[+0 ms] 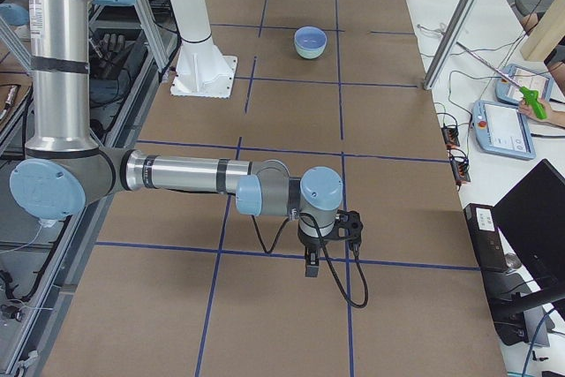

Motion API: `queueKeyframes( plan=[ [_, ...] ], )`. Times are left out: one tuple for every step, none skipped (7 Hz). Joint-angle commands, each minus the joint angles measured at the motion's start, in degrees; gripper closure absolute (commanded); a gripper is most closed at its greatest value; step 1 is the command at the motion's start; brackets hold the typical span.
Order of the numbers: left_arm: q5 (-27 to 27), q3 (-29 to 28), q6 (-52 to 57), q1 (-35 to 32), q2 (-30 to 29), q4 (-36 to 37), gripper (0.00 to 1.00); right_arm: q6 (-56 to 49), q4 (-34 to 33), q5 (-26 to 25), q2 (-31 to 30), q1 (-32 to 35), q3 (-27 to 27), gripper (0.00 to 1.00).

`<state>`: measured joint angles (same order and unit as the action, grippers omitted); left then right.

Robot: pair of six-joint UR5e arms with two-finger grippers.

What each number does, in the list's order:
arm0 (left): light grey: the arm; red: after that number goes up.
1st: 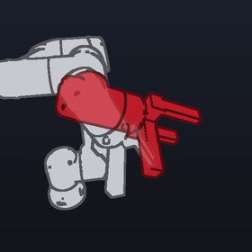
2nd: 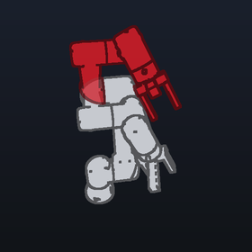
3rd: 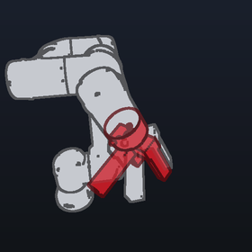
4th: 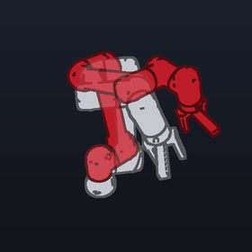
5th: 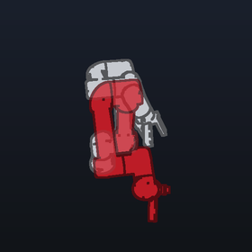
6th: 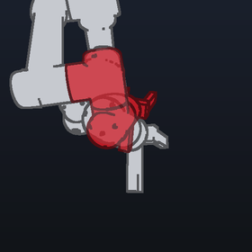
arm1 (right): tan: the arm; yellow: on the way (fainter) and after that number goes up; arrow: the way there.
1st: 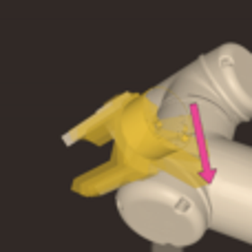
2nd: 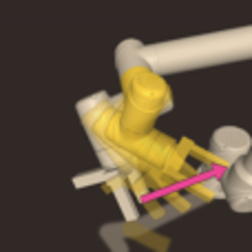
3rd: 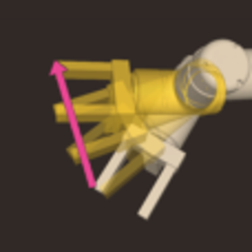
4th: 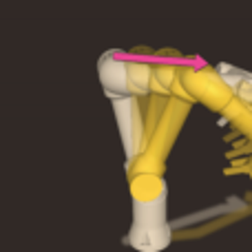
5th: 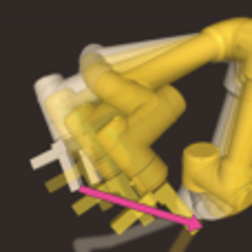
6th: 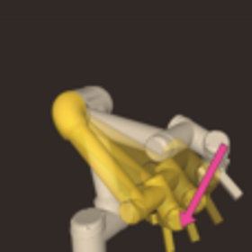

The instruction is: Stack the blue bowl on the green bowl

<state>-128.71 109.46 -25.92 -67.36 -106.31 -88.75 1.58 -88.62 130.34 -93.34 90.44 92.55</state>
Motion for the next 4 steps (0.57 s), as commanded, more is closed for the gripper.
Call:
queueKeyframes(
  plan=[
    [-1.7,-1.2,19.9,-10.3,7.8,4.4,0.00,0.0,0.0,0.0,0.0,0.0,0.0,0.00],
    [-2.5,-3.8,26.4,-15.9,11.0,4.5,0.00,0.0,-0.1,0.0,0.0,0.0,0.0,0.00],
    [-2.6,-4.4,31.3,-19.7,16.4,4.1,0.00,0.0,0.0,0.0,0.0,0.0,0.0,0.00],
    [-2.6,-4.5,34.8,-22.3,22.1,3.2,0.00,0.0,-0.1,0.0,0.0,0.0,0.0,0.00]
  ],
)
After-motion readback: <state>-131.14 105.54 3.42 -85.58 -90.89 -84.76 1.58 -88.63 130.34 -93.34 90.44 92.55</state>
